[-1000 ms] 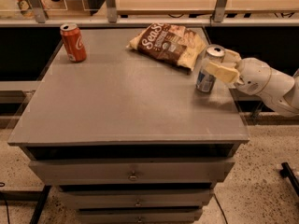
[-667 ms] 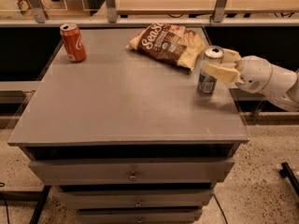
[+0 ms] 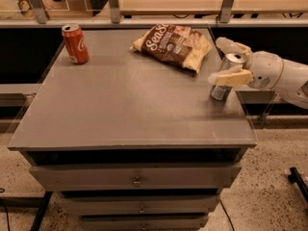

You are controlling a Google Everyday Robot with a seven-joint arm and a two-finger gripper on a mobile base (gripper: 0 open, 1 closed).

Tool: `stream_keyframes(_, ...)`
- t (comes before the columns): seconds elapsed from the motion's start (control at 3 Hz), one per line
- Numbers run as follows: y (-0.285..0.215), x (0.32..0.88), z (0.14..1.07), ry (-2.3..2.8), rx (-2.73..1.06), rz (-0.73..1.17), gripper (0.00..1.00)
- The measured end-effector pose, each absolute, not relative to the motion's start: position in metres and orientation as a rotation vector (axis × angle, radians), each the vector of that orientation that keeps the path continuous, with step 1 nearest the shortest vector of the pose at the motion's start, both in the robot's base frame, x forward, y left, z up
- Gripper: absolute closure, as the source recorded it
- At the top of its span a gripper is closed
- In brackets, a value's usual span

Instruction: Place redbull can upright

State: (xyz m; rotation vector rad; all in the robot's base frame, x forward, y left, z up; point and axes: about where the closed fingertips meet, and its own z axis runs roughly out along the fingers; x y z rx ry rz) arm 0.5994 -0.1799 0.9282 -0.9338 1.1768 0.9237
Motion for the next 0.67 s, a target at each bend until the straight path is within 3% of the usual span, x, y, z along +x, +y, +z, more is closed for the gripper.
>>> stream_keyframes(0.67, -0.1886, 0.6018, 0.9212, 1.259, -0.841, 0.927, 0.00)
